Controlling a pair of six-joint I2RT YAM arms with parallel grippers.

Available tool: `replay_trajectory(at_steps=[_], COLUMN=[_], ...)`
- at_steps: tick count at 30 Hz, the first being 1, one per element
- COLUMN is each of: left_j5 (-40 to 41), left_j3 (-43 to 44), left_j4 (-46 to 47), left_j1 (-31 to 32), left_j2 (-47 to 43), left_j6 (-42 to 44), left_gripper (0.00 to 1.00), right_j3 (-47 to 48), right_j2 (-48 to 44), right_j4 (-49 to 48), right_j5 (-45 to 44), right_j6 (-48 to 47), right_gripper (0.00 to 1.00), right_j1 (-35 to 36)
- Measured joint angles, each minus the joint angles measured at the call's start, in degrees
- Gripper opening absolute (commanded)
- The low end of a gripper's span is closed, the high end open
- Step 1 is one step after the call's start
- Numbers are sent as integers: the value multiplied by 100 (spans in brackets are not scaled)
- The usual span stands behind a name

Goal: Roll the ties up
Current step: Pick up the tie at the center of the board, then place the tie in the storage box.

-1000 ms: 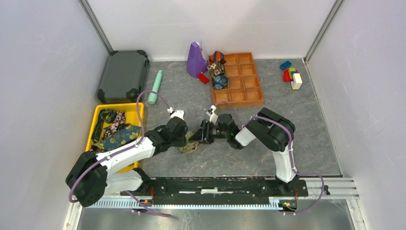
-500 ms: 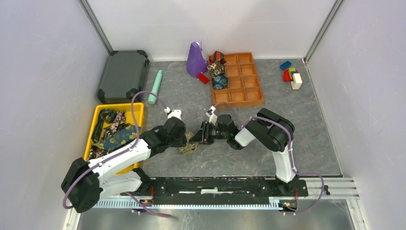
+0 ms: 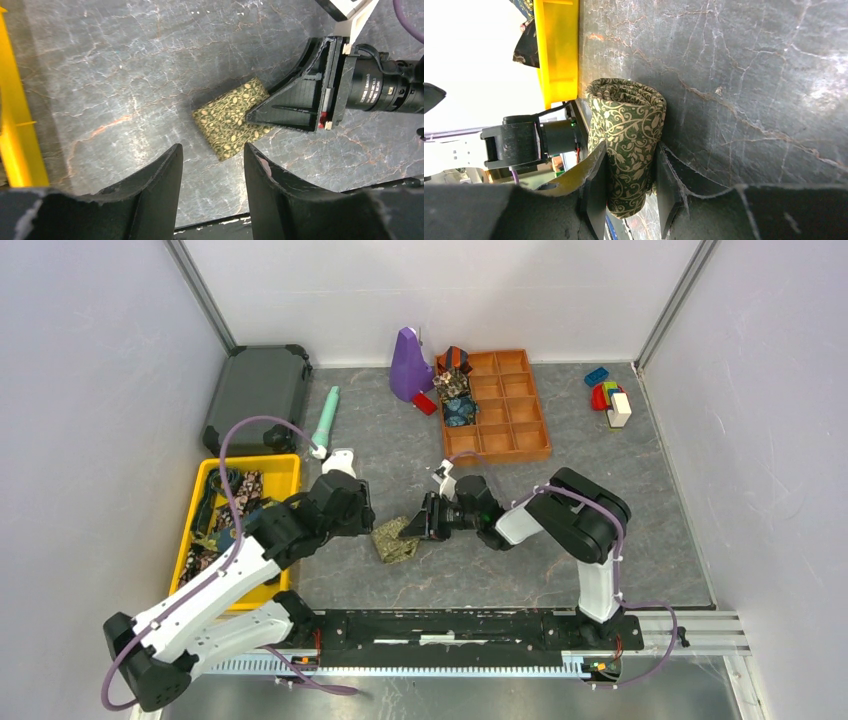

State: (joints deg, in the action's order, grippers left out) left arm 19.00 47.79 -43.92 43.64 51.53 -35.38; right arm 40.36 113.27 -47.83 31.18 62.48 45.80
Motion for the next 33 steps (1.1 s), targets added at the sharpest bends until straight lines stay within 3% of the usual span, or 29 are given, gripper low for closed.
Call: replay_trajectory(at_steps=[14,22,33], left_j5=[297,339,341], left_j3=[155,155,153], left_j4=[-581,-573,-573], left_j1=[0,0,0], left_j2=[-597,-767,-791], left_j6=[514,514,516], left_gripper=[58,59,59], right_j3=[201,1158,2682], right_j2=[-1093,-1587,-1401], right_j4=[1622,2903,4275], right_j5=[-131,-212,-636], right_j6=[-754,-1419,-2229], right_gripper=[6,5,4], right_j1=[-444,-1250,-2446])
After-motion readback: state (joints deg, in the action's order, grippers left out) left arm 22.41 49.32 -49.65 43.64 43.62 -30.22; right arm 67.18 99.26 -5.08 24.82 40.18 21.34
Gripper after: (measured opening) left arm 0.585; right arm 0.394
